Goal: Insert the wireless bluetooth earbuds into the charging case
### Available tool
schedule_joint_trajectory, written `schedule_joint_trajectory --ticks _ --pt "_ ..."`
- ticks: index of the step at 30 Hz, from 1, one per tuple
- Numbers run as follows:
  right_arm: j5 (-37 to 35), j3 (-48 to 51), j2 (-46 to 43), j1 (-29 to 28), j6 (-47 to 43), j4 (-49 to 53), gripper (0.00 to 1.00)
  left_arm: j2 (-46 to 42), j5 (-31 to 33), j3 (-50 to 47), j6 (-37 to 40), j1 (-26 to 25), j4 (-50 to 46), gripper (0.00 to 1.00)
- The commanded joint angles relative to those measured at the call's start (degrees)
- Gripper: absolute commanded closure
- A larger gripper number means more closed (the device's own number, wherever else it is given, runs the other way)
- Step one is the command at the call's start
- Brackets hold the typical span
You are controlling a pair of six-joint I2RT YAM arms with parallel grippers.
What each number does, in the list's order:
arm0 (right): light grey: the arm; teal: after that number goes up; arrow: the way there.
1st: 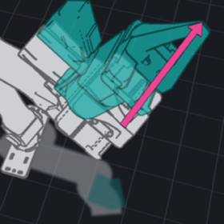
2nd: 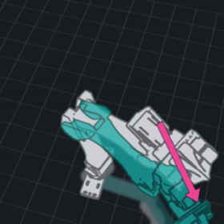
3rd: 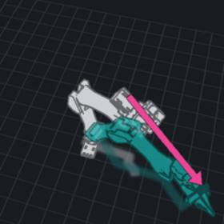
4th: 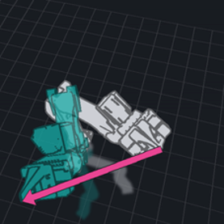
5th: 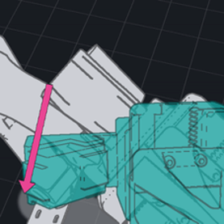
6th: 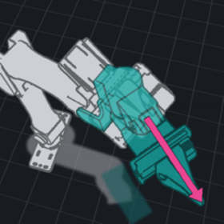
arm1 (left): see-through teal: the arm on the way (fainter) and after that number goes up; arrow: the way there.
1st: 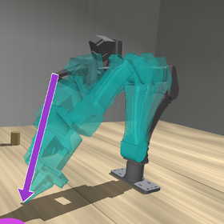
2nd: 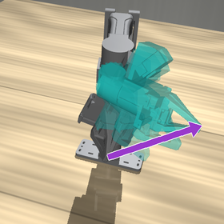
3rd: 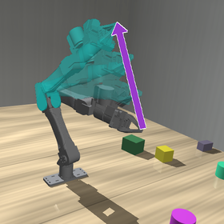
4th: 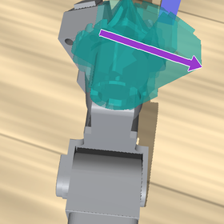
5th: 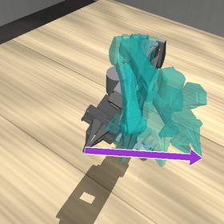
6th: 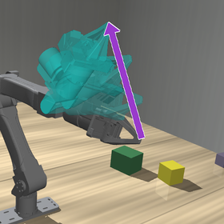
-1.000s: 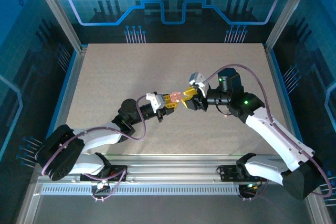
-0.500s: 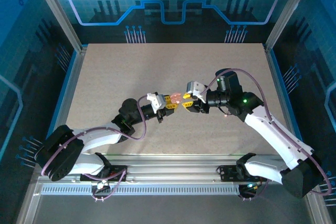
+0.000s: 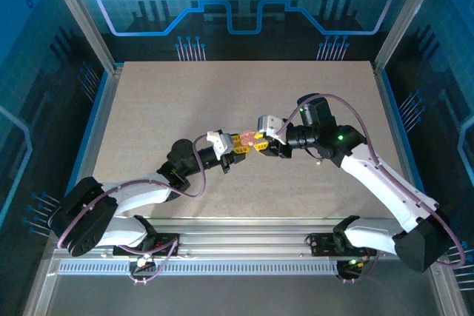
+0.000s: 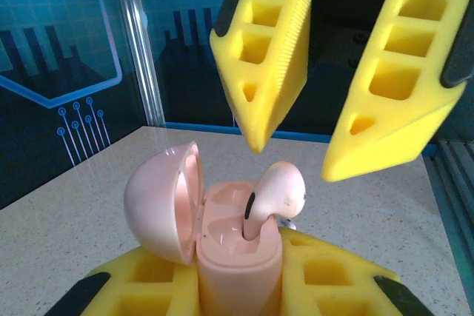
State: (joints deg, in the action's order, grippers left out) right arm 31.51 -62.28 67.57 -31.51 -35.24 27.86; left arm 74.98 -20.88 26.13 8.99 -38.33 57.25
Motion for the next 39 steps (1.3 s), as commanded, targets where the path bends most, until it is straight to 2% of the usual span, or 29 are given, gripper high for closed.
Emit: schedule_joint_trajectory --ticks 1,21,39 --pt "0.3 -1.8 0.7 -1.2 -1.9 3.1 0.72 -1.3 -0.7 0.9 0.7 -0.4 1.7 0.8" --pt "-0.1 -3.9 2.6 -4.9 -1.7 3.5 0.75 -1.1 -0.3 1.0 1.2 -0.4 1.6 0.81" --pt "-4.3 -5.0 3.4 -4.9 3.0 1.0 0.75 -0.9 0.3 0.6 1.7 -0.4 1.2 0.81"
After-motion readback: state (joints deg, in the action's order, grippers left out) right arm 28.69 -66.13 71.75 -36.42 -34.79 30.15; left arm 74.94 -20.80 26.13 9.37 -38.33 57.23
